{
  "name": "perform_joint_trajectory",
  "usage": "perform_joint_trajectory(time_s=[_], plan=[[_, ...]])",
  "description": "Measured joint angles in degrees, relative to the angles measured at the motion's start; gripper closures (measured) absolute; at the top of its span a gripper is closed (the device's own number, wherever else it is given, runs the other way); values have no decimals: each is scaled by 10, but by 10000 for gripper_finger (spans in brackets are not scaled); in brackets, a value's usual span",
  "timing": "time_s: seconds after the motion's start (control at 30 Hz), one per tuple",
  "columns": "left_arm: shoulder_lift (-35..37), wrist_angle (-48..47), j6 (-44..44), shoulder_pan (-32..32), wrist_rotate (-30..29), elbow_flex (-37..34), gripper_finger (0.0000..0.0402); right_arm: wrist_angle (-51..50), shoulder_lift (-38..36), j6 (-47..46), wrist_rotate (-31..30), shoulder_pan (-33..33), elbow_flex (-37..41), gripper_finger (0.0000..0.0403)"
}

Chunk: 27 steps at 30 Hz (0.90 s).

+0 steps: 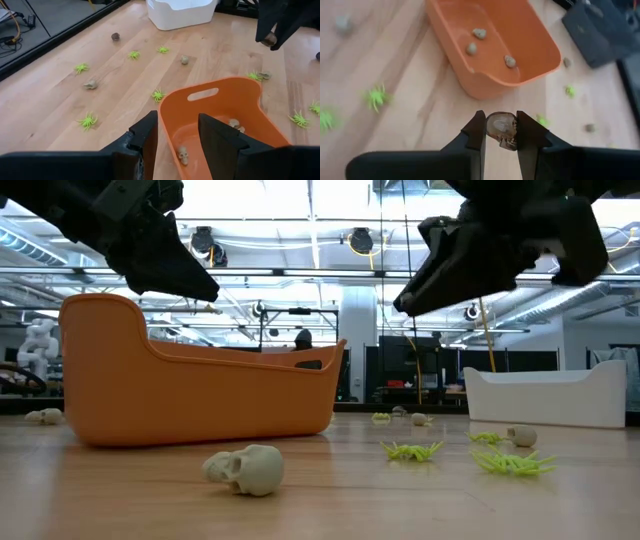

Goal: Sort Halloween decoration
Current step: Put the small transparent skull toy into the white bin

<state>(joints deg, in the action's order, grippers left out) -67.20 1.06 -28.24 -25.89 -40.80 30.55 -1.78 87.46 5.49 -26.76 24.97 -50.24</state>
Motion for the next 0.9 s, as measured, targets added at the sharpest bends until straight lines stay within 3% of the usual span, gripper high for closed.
perform_joint_trajectory(time_s=[0.5, 0.9], plan=[[0, 0, -1, 0, 0, 0, 258, 7, 0, -299, -4, 0, 0, 355], [0, -1, -2, 0, 5, 0, 258, -32, -35, -258, -17, -39, -1, 355]])
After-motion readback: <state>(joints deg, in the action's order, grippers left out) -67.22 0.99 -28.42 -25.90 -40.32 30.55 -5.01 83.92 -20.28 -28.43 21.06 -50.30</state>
